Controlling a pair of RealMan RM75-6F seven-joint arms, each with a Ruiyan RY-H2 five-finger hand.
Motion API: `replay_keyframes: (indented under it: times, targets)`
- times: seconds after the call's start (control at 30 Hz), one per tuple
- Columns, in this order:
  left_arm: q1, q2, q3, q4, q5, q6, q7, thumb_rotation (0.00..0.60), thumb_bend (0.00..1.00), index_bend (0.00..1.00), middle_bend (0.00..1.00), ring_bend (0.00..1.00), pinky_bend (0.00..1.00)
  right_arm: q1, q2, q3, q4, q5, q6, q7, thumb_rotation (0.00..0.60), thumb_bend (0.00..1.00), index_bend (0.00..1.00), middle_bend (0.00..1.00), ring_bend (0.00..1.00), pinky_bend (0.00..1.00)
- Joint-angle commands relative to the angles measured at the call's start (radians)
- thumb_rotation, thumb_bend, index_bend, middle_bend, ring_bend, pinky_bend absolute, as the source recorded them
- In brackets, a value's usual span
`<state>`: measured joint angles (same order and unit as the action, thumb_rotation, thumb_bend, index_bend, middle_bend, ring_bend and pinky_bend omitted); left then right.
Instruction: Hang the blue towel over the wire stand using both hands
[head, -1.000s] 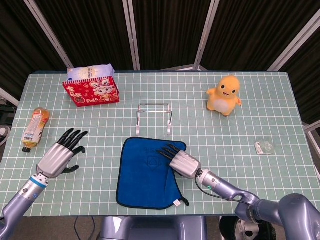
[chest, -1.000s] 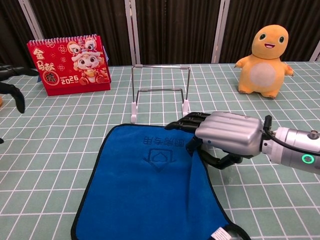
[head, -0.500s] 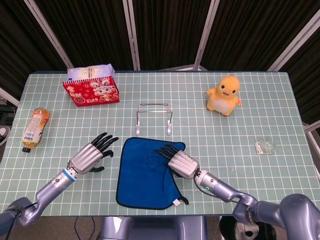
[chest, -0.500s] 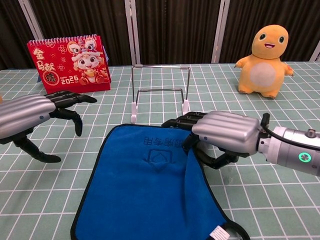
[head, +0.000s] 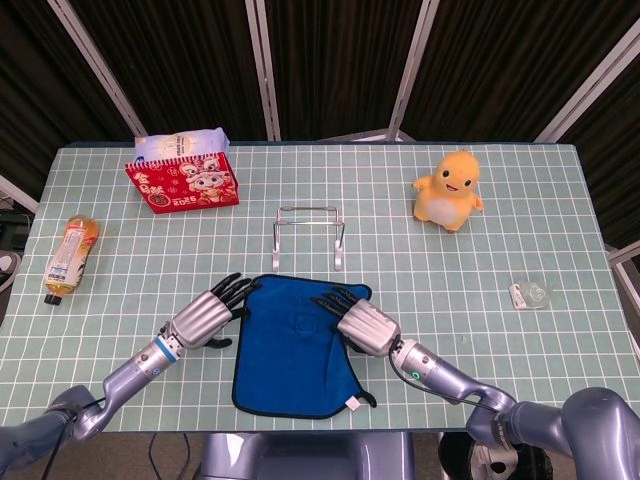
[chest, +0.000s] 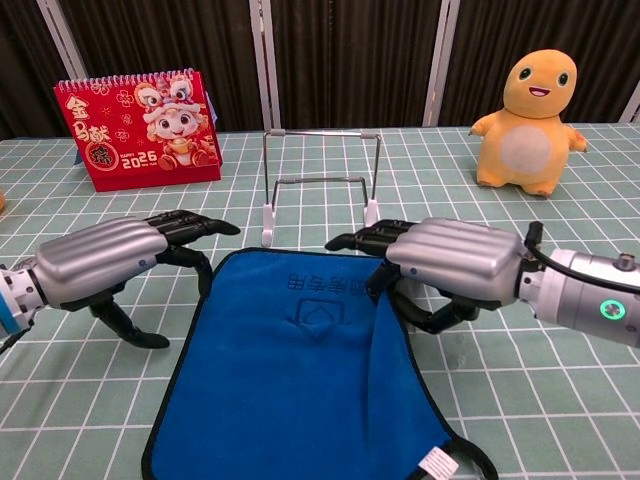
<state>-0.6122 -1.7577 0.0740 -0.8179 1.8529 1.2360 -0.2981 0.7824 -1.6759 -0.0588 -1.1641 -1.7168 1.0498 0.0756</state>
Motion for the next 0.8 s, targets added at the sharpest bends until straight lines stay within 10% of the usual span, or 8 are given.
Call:
replay_keyframes:
  times: [0.03, 0.8]
  targets:
    - [-0.008, -0.012, 0.011, 0.017, -0.003, -0.002, -0.003, 0.6, 0.08, 0.43, 0.0, 0.0, 0.0, 0.0, 0.001, 0.0, 0.0, -0.001, 0.001, 0.001, 0.6, 0.63, 0.64, 0.0, 0.0, 0.0]
    - [-0.048, -0.057, 0.037, 0.03, -0.037, -0.007, 0.031, 0.6, 0.08, 0.43, 0.0, 0.0, 0.0, 0.002, 0.017, 0.0, -0.024, -0.003, -0.002, -0.013, 0.6, 0.63, 0.64, 0.0, 0.0, 0.0]
